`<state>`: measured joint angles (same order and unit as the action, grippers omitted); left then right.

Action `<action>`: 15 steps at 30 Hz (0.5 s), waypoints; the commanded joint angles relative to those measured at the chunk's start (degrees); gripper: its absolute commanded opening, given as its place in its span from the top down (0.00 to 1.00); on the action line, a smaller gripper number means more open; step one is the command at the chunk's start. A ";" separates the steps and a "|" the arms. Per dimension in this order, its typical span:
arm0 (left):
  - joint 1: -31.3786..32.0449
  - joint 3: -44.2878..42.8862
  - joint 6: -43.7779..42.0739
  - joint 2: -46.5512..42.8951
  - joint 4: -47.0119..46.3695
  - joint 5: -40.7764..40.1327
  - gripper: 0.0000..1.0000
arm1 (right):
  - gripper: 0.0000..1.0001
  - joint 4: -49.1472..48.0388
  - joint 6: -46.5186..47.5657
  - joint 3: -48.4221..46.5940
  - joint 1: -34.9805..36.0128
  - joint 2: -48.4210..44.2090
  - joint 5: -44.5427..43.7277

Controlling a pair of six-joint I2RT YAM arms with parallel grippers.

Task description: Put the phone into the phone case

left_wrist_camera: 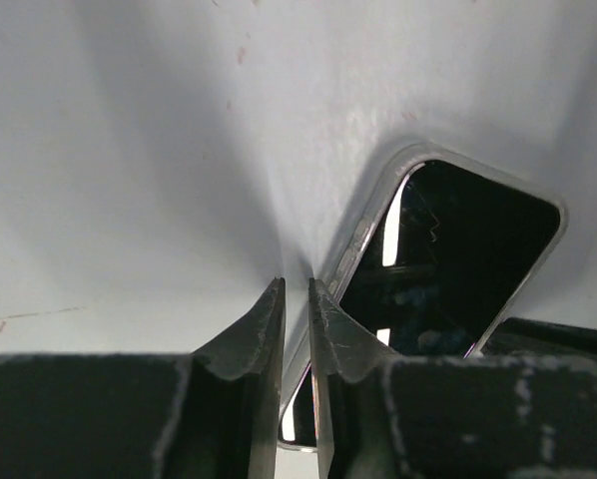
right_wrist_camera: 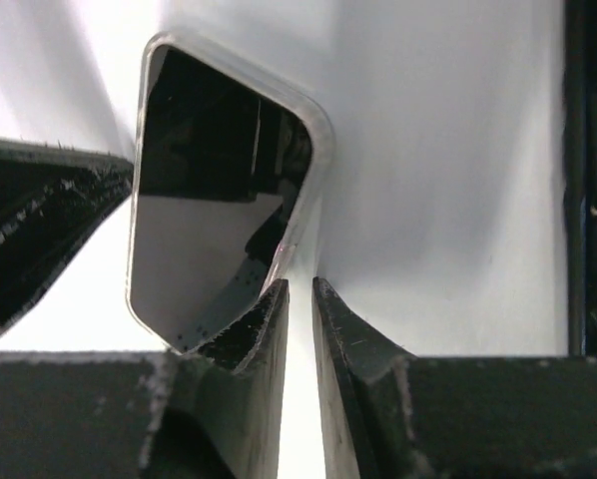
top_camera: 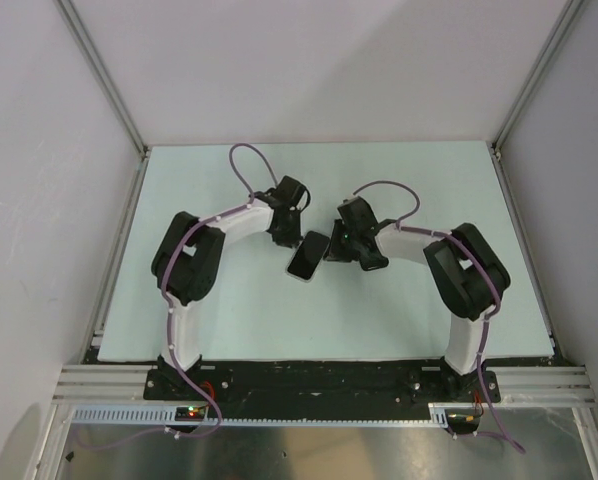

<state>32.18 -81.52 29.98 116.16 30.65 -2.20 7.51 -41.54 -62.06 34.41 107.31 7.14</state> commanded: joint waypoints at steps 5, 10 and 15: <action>-0.63 -3.97 3.04 2.21 -0.07 2.58 0.80 | 0.77 0.40 3.27 -8.09 -1.94 8.63 -1.76; -1.47 -4.42 3.20 2.35 0.00 2.58 0.81 | 0.77 1.11 4.02 -9.94 -1.96 9.65 -1.89; -2.15 -4.09 3.33 0.94 -0.06 2.40 0.80 | 0.76 3.62 5.58 -12.19 -2.25 8.43 -2.83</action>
<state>29.91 -83.92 31.31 117.67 31.81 -3.09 8.60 -38.28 -71.70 31.79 114.02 6.22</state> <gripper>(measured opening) 0.194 0.228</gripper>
